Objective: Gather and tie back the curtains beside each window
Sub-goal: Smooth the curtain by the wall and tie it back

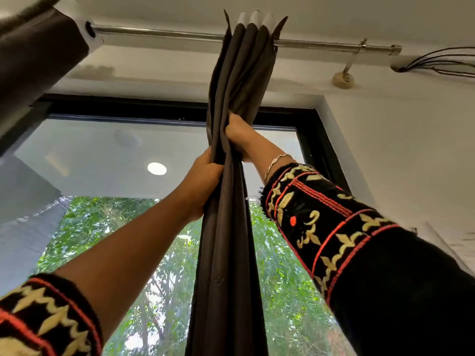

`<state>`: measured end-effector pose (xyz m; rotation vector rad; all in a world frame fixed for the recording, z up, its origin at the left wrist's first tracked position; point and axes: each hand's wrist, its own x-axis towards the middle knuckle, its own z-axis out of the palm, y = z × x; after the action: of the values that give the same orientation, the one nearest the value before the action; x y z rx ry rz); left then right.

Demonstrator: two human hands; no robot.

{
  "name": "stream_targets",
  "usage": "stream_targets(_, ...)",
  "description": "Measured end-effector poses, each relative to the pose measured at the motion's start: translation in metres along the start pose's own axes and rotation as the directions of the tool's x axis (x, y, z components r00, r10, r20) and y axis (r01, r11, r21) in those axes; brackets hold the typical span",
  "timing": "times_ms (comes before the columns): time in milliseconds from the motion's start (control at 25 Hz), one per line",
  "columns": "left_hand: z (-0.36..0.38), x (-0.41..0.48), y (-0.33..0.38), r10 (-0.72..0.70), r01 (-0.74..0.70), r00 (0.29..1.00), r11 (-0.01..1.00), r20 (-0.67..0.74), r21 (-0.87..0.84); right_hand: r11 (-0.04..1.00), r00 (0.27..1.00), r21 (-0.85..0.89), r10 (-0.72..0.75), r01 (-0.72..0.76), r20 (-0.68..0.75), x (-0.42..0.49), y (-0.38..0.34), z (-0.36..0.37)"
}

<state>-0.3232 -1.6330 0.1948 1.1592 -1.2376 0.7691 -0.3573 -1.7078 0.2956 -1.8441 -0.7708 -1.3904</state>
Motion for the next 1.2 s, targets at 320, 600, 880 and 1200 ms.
stream_targets(320, 0.006, -0.036, -0.018, -0.079, 0.081, 0.997, 0.98, -0.019, 0.18, 0.974, 0.996, -0.223, 0.013, -0.033, -0.09, -0.036, 0.021, -0.024)
stream_targets(600, 0.038, -0.077, -0.022, 0.088, -0.021, 0.987, 0.898, -0.133, 0.44, 0.926, 0.992, -0.357, 0.095, -0.12, -0.086, -0.104, 0.025, -0.056)
stream_targets(880, 0.065, -0.158, -0.033, -0.047, 0.177, 0.97, 0.811, -0.24, 0.558, 0.911, 0.948, -0.347, 0.287, -0.224, 0.141, -0.199, 0.049, -0.055)
stream_targets(1200, 0.092, -0.286, -0.038, -0.231, 0.432, 0.895, 0.664, -0.382, 0.61, 0.877, 0.869, -0.375, 0.414, -0.3, 0.27, -0.339, 0.078, -0.063)
